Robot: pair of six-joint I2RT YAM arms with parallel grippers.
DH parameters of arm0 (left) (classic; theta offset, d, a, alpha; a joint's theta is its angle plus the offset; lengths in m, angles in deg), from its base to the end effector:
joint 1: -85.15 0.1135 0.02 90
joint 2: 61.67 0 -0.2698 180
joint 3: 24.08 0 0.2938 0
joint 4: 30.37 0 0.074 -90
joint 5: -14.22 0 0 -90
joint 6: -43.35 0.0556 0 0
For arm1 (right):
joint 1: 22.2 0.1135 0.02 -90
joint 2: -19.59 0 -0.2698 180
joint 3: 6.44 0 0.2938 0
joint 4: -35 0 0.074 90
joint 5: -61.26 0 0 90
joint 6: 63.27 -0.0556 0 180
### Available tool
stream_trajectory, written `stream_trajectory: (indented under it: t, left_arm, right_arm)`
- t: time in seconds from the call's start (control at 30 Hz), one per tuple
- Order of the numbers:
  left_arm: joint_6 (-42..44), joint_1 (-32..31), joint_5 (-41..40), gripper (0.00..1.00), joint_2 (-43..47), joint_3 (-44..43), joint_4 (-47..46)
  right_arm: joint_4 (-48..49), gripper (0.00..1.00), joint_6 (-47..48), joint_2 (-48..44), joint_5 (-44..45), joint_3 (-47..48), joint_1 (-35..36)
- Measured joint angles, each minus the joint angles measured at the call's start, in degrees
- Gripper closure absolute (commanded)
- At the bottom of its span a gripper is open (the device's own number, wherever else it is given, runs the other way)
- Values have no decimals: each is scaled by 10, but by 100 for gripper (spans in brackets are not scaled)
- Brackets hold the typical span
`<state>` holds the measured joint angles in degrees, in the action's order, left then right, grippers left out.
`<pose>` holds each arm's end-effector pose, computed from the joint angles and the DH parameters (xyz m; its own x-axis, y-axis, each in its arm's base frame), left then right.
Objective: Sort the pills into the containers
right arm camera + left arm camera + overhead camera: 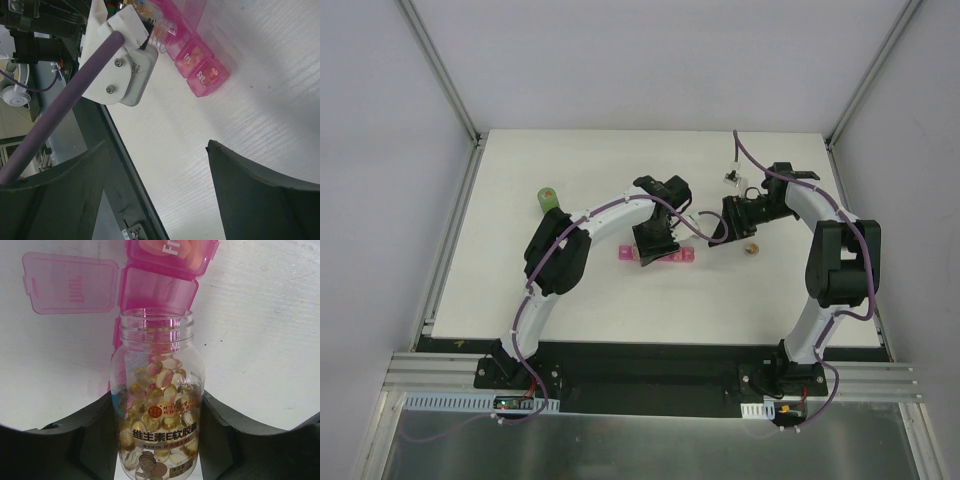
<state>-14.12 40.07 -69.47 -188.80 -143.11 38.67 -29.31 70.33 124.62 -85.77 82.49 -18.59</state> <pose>0.3505 -0.3601 0.1612 -0.1927 0.9501 -0.2453 0.9781 0.2059 0.0293 0.3859 0.0711 0.1898 -0.5928 -0.4134 -0.6911 -0.8045 0.3441 0.4842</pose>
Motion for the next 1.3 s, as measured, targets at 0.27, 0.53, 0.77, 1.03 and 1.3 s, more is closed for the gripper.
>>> stream_trajectory:
  t: [0.27,0.53,0.77,1.03,1.3]
  left_arm:
    - [0,-3,-9,100,0,0,1]
    - [3,-3,-13,100,5,8,0]
    - [14,-5,-21,100,14,22,0]
    - [16,-7,-22,100,17,25,1]
    - [12,0,12,100,16,-11,20]
  right_arm:
    - [-3,19,2,2,0,0,0]
    - [-5,18,2,4,0,0,0]
    - [-5,18,2,4,-1,0,0]
    - [-5,18,2,5,-4,0,0]
    - [-4,18,2,5,-5,0,3]
